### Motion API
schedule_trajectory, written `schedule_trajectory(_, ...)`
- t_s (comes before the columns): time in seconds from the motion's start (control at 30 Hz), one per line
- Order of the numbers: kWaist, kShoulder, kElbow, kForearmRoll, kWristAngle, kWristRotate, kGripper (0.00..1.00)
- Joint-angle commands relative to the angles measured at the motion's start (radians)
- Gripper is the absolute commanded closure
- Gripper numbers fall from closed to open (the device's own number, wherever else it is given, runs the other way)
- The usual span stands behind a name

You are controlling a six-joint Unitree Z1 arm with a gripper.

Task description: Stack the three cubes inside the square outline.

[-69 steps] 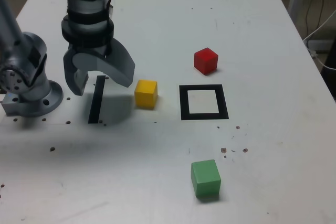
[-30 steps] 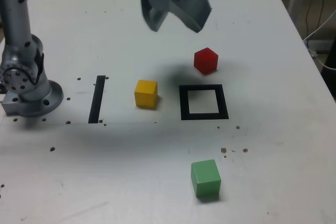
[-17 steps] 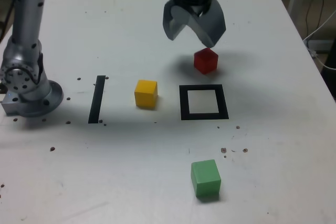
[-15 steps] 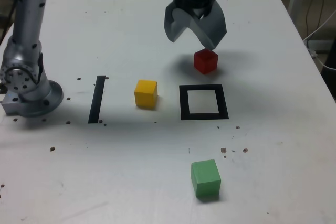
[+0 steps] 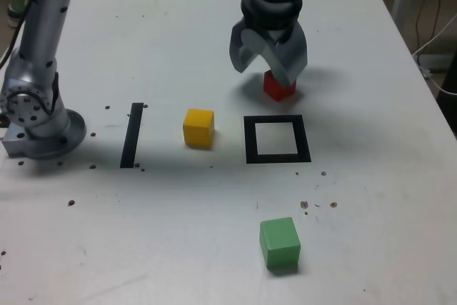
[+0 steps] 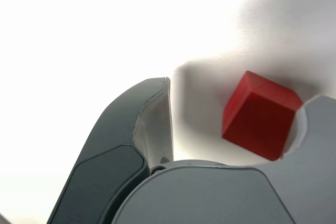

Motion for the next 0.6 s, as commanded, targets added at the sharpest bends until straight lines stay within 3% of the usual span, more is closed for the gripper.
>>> schedule_trajectory(0.0,-0.003,0.004,0.007,-0.013,-0.006,0.002,0.31)
schedule_trajectory(0.37,-0.004,0.007,0.015,-0.042,-0.044,0.01,0.5)
schedule_trajectory(0.57,-0.004,0.007,0.014,-0.045,-0.05,0.011,0.51)
